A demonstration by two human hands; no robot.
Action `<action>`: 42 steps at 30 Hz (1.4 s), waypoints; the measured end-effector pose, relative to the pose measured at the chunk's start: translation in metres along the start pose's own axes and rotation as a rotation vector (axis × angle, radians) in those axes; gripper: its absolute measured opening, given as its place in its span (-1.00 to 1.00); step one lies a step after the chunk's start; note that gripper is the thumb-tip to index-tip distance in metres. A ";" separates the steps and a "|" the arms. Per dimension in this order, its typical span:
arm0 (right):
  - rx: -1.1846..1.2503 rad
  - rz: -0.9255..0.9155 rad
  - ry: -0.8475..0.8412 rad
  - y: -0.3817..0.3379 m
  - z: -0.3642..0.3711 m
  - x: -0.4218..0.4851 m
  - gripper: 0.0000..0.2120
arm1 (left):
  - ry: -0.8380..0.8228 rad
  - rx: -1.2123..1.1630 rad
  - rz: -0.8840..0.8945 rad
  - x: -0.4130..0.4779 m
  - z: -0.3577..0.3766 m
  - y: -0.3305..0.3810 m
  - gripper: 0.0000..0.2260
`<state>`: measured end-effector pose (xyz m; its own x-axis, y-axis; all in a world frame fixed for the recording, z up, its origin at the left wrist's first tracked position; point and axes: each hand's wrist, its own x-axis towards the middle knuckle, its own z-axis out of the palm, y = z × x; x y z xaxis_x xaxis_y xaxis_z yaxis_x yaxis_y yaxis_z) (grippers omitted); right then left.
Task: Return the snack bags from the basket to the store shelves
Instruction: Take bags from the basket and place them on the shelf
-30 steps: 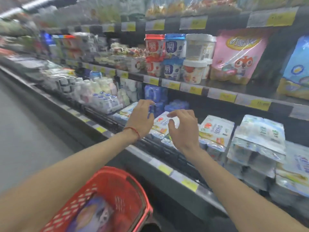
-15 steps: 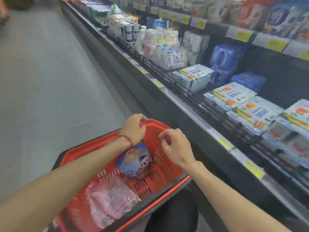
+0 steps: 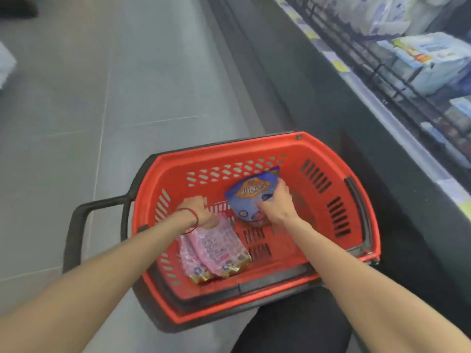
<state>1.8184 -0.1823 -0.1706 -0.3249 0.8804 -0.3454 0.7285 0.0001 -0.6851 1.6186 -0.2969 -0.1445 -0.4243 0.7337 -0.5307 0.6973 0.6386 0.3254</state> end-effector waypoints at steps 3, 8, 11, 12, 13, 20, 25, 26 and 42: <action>0.025 0.047 0.014 0.006 0.013 0.023 0.07 | -0.126 0.099 -0.120 0.006 0.013 -0.013 -0.52; 0.048 0.145 0.032 0.013 0.020 0.049 0.34 | -0.251 0.264 -0.174 0.015 0.016 -0.008 -0.65; 0.049 0.150 0.039 0.012 0.024 0.052 0.36 | -0.265 0.354 -0.177 0.015 0.017 -0.006 -0.83; 0.043 0.149 0.045 0.012 0.024 0.052 0.34 | -0.261 0.387 -0.171 0.013 0.018 -0.006 -0.81; 0.021 0.151 0.061 0.013 0.023 0.052 0.29 | -0.253 0.428 -0.156 0.012 0.017 -0.004 -0.74; -0.218 0.086 -0.119 0.015 0.013 0.044 -0.46 | -0.258 0.529 -0.177 0.014 0.018 -0.004 -0.58; -0.340 0.004 -0.222 0.010 0.015 0.040 -0.87 | -0.217 0.515 -0.193 0.017 0.023 -0.010 -0.67; -0.346 0.009 -0.251 0.010 0.017 0.039 -0.85 | -0.201 0.512 -0.190 0.018 0.025 -0.011 -0.68; -0.406 0.065 -0.244 0.014 0.017 0.035 -0.74 | -0.035 0.363 -0.236 0.031 0.041 -0.008 -0.55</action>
<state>1.8066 -0.1599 -0.2033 -0.3675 0.7480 -0.5527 0.9129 0.1768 -0.3679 1.6239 -0.2886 -0.1952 -0.5812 0.5646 -0.5860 0.7441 0.6603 -0.1017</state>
